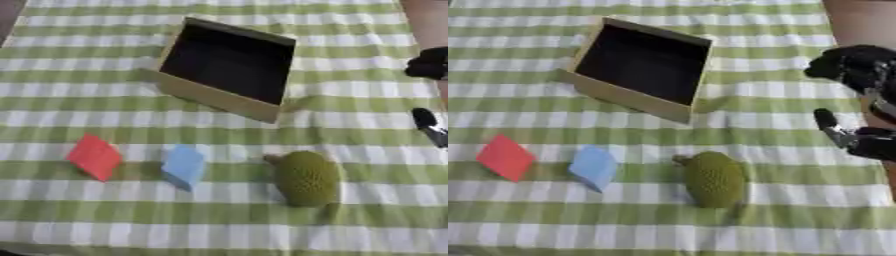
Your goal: Pick up objects on the table and place them in the box.
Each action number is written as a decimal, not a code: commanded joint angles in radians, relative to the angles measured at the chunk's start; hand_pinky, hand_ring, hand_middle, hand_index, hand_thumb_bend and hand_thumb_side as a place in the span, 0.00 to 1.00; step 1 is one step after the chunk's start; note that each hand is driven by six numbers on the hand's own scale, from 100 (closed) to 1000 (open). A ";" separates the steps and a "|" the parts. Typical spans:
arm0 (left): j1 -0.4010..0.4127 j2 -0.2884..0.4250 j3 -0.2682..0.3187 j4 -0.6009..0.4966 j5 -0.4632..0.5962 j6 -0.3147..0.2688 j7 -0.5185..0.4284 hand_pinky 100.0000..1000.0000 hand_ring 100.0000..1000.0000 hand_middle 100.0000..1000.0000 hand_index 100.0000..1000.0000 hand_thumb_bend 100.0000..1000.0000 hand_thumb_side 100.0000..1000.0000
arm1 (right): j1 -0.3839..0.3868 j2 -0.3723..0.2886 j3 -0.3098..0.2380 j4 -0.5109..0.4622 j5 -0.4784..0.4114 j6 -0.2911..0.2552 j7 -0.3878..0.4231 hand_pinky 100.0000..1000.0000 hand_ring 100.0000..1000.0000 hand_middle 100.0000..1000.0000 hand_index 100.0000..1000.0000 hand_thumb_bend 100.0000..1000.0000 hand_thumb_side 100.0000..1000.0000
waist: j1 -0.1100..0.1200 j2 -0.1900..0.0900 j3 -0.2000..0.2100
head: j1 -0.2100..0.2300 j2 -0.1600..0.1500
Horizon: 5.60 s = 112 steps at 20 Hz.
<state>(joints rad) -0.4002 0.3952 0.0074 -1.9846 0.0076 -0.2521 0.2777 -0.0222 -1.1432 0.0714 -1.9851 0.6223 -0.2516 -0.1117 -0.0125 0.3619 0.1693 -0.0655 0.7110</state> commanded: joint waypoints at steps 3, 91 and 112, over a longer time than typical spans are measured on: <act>-0.007 0.027 -0.004 -0.015 0.001 0.000 -0.011 0.80 0.73 0.75 0.91 0.21 0.58 | -0.033 -0.062 0.027 -0.015 -0.003 0.022 0.075 0.87 0.87 0.87 0.91 0.00 0.15 | -0.014 -0.023 0.004 | -0.009 0.001; 0.002 -0.004 -0.036 -0.015 0.050 0.032 -0.060 0.80 0.73 0.75 0.91 0.17 0.61 | -0.457 0.192 0.462 -0.015 -0.137 0.228 0.396 0.76 0.61 0.20 0.52 0.00 0.21 | -0.025 -0.035 0.042 | -0.059 0.034; 0.002 -0.005 -0.035 -0.015 0.052 0.033 -0.059 0.80 0.73 0.75 0.91 0.17 0.61 | -0.551 0.089 0.232 -0.015 -0.221 0.146 0.252 0.79 0.63 0.24 0.58 0.00 0.16 | -0.029 -0.049 0.048 | -0.058 0.003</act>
<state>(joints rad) -0.3890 0.3768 -0.0326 -1.9846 0.0572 -0.2217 0.2188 -0.5576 -1.0149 0.3341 -1.9856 0.3955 -0.1071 0.1553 -0.0267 0.3515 0.2164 -0.1245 0.7274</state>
